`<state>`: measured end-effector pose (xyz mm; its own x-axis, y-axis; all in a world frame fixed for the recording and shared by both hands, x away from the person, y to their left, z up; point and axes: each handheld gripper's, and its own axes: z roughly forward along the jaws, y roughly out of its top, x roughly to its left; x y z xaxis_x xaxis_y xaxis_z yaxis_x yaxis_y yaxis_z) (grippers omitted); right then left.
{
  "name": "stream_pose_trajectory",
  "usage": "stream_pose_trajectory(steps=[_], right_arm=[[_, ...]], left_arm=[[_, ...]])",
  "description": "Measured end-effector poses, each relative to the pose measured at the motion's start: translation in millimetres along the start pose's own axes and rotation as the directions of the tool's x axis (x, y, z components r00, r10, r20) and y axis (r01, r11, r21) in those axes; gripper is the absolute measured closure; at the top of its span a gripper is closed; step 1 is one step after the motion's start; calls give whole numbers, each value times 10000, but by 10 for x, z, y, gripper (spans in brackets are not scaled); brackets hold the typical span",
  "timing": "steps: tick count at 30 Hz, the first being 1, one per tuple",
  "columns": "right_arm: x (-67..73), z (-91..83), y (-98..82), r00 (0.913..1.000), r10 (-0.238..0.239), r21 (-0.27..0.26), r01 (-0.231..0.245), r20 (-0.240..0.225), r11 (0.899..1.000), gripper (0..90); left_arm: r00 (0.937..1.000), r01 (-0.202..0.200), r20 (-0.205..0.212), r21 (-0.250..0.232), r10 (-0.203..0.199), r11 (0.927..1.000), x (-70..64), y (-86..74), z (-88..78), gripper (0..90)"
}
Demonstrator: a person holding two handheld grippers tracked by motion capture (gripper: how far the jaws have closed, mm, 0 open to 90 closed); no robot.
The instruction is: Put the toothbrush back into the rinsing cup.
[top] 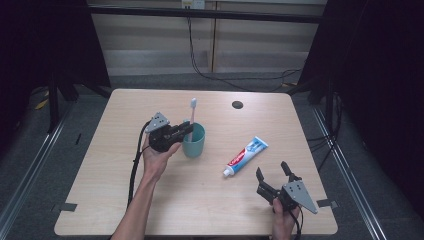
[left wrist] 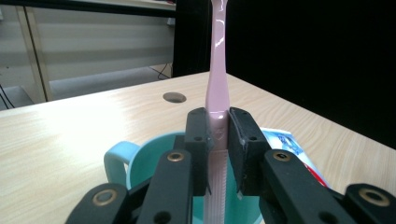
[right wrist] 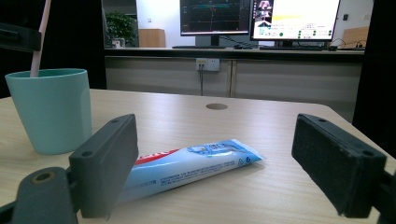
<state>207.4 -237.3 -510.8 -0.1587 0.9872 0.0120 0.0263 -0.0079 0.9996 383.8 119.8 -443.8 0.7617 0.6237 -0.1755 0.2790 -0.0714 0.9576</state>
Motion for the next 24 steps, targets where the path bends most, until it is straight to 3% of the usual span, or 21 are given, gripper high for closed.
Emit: stream_pose_trajectory(steps=[13,17,24], right_arm=[[1,1,0,10000,-7,-9,7,8,10000,139],[1,1,0,10000,-12,-9,12,11,10000,139],[1,1,0,10000,-19,-20,19,9,10000,139]], left_arm=[[10000,-46,-40,476,48,9989,6,-92,9,786],[9998,179,-2,543,-179,9984,7,-110,38,773],[9996,267,-77,469,-264,9985,11,-85,3,629]])
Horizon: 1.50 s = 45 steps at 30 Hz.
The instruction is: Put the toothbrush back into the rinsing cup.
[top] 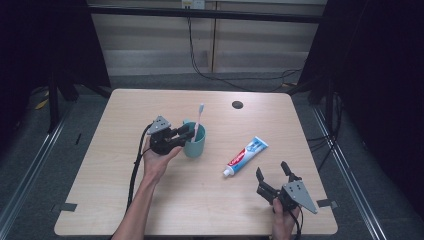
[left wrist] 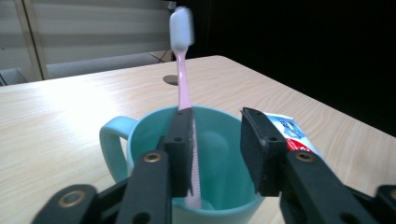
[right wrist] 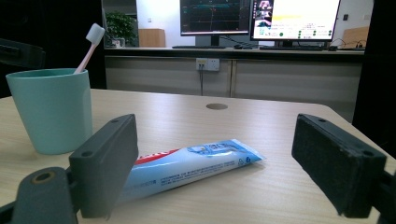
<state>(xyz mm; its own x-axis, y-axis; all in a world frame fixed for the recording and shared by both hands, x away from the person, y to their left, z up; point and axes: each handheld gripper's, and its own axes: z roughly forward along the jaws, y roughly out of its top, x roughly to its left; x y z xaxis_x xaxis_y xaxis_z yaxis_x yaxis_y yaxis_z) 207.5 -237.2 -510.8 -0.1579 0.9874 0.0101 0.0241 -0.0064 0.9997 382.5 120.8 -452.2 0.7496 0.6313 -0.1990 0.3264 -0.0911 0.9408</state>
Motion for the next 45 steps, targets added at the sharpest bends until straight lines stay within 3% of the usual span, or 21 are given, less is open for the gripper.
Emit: stream_pose_trajectory(steps=[2,6,8,12,16,23,26,32,38,45], right_arm=[[-1,-1,0,10000,7,30,-7,-9,10000,139],[-1,0,1,10000,14,35,-14,-6,10000,139],[1,0,0,10000,16,10,-16,14,10000,139],[0,-1,0,10000,27,9,-27,14,10000,139],[-1,0,1,10000,20,34,-20,3,10000,139],[0,1,0,10000,22,18,-22,21,10000,139],[-1,-1,0,10000,11,31,-11,12,10000,139],[0,0,1,10000,18,28,-18,24,10000,139],[1,1,1,10000,27,40,-27,24,10000,139],[1,0,2,10000,6,50,-6,56,10000,139]], left_arm=[[10000,78,1,32,-78,10000,9,14,-27,544],[9999,-149,58,187,148,9997,-1,49,-63,419],[10000,37,18,115,-37,9999,9,61,-81,368],[9997,-99,-234,285,106,9995,19,77,-125,277],[9998,-92,-199,68,93,9999,21,79,-163,227],[9996,-262,-118,-4,262,9997,22,69,-221,172],[9999,-150,7,-185,151,9997,40,52,-271,160],[9972,-605,-451,-114,599,9981,26,30,-400,155],[9980,-516,-375,-240,506,9984,57,-15,-525,155],[9974,-451,-576,-413,427,9981,24,-148,-636,155]])
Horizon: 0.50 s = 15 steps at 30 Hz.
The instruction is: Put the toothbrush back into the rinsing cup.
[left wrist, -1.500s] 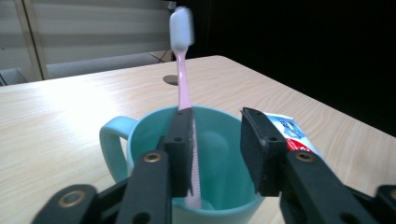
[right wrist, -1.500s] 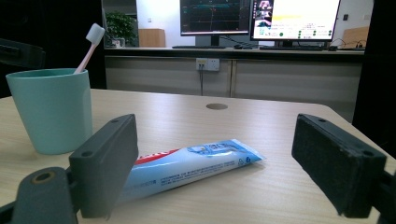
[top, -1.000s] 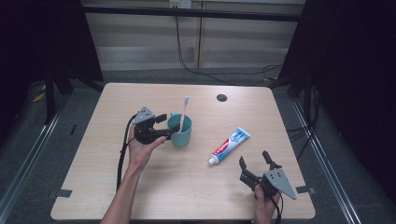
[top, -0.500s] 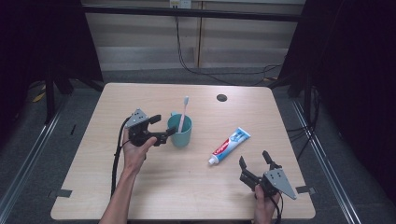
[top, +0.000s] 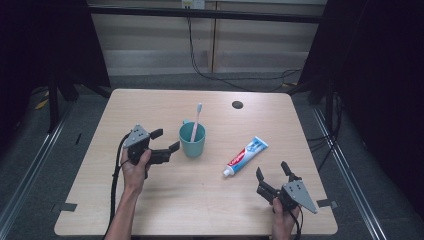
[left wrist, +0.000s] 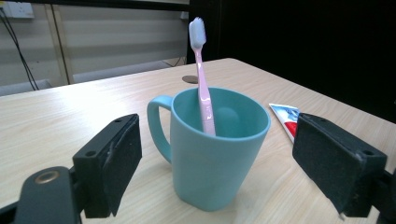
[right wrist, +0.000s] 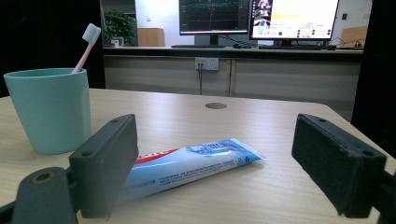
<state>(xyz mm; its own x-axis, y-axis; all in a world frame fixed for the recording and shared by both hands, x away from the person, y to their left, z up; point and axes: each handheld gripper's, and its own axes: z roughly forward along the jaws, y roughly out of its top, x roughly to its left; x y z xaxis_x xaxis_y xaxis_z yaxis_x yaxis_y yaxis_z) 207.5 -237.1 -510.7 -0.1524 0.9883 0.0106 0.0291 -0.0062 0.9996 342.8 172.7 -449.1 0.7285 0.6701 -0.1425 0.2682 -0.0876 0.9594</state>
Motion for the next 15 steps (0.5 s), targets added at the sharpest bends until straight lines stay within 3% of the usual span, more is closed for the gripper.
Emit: stream_pose_trajectory(steps=[3,7,9,11,15], right_arm=[[1,-1,-1,10000,22,-9,-22,12,10000,139],[0,1,0,10000,3,9,-3,4,10000,139],[0,1,1,10000,10,17,-10,9,10000,139],[0,3,0,10000,22,13,-22,-1,10000,137],[0,5,1,10000,28,31,-28,-6,10000,137]], left_arm=[[9999,114,93,-147,-113,9998,9,-67,-63,155],[9990,424,-120,-251,-427,9988,18,-154,-182,154],[9991,402,-122,-221,-405,9989,3,-197,-209,155],[9987,104,-493,-261,-117,9996,-26,-259,-232,155],[9984,186,-530,-267,-200,9995,-37,-337,-295,155]])
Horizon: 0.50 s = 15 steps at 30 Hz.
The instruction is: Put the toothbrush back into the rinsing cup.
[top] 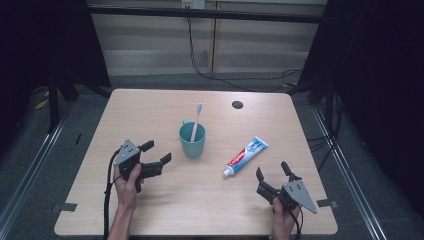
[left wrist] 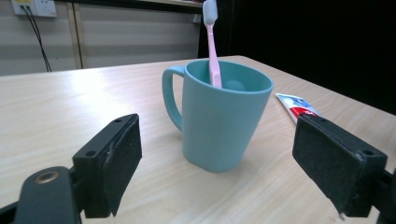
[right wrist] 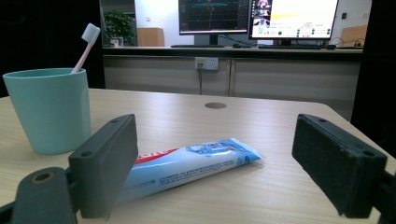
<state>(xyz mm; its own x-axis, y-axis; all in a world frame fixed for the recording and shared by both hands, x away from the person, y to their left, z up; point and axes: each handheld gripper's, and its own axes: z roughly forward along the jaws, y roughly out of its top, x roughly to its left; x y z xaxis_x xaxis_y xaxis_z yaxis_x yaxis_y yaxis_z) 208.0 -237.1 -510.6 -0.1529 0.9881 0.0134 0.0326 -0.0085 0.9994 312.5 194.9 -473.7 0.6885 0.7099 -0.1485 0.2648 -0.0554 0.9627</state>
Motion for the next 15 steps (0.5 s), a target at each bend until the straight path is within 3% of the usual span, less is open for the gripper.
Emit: stream_pose_trajectory(steps=[3,5,6,7,8,10,12,15], right_arm=[[1,0,0,10000,-5,5,5,1,10000,137],[0,0,0,10000,3,2,-3,2,10000,137],[0,1,0,10000,-2,9,2,-7,10000,137],[0,2,1,10000,-3,29,3,0,10000,137],[0,2,1,10000,-10,22,10,9,10000,137],[-1,2,1,10000,3,25,-3,1,10000,137],[1,3,1,10000,-4,35,4,16,10000,137],[-1,6,2,10000,7,40,-7,16,10000,137]], left_arm=[[9996,-138,-231,72,140,9999,-23,-52,-51,155],[9999,133,-69,-189,-134,9997,-28,-109,-88,155],[9998,169,-66,-70,-169,9998,-40,-127,-93,153],[9996,-140,-243,214,145,9997,-58,-138,-93,153],[9990,-190,-405,89,194,9998,-82,-156,-93,156],[9995,75,-295,-206,-81,9998,-91,-199,-136,155],[9993,276,-252,6,-276,9996,-94,-238,-153,153],[9981,35,-614,-176,-46,9998,-115,-304,-176,155]])
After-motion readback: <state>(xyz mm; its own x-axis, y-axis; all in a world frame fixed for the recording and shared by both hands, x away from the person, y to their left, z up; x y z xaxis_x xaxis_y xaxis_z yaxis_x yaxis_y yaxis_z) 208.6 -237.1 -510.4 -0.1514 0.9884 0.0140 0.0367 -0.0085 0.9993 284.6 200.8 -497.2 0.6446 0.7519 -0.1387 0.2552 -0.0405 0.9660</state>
